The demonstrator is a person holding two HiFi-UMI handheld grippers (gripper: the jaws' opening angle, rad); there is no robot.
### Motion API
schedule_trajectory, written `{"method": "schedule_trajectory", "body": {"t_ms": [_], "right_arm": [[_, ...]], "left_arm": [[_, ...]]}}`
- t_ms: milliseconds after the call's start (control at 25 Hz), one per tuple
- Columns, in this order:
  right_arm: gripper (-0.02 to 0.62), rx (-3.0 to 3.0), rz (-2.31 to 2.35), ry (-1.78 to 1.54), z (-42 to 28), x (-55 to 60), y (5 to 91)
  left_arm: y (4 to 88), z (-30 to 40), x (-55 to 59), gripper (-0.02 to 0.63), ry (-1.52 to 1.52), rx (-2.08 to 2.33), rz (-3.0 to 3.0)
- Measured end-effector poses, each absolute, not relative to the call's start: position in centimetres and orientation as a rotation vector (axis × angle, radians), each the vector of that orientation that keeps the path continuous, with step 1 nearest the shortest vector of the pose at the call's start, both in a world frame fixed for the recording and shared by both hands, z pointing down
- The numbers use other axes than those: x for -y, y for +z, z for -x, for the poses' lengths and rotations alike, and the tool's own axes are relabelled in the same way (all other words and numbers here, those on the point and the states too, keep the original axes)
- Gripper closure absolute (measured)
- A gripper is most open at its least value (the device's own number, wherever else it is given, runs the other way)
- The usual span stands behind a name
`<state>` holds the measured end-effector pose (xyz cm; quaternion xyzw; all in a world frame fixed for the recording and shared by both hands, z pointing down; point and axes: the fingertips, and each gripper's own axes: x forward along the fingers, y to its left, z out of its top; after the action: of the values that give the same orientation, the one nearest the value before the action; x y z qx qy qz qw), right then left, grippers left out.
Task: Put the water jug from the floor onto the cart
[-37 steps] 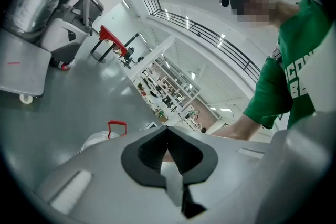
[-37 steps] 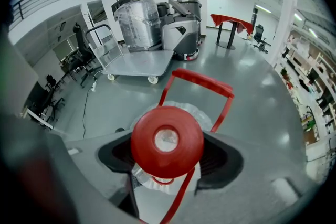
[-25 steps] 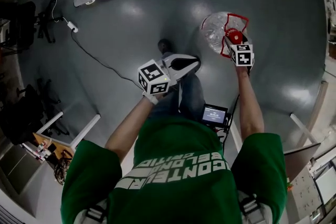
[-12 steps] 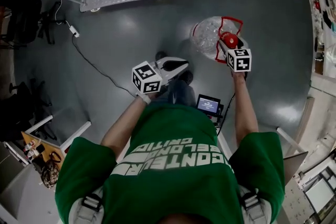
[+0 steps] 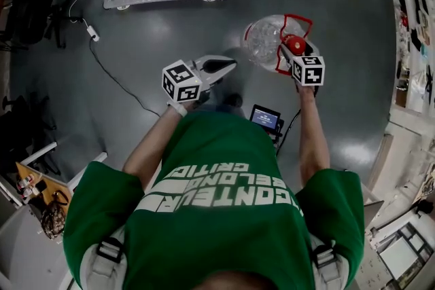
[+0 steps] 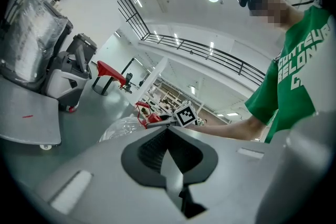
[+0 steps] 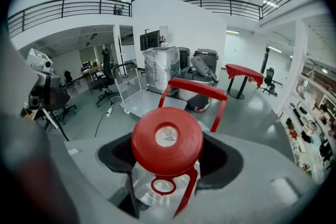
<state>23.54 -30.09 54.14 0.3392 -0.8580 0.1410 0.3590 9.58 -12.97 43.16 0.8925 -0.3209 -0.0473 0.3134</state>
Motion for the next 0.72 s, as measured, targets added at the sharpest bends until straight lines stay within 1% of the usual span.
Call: {"method": "schedule_trajectory", "body": {"t_ms": [720], "right_arm": [[0.293,2.173,-0.863,0.343,-16.4,35.9,54.1]], "left_arm": [[44.6,3.7,17.4,0.597,-0.16,0.99,-2.301]]}}
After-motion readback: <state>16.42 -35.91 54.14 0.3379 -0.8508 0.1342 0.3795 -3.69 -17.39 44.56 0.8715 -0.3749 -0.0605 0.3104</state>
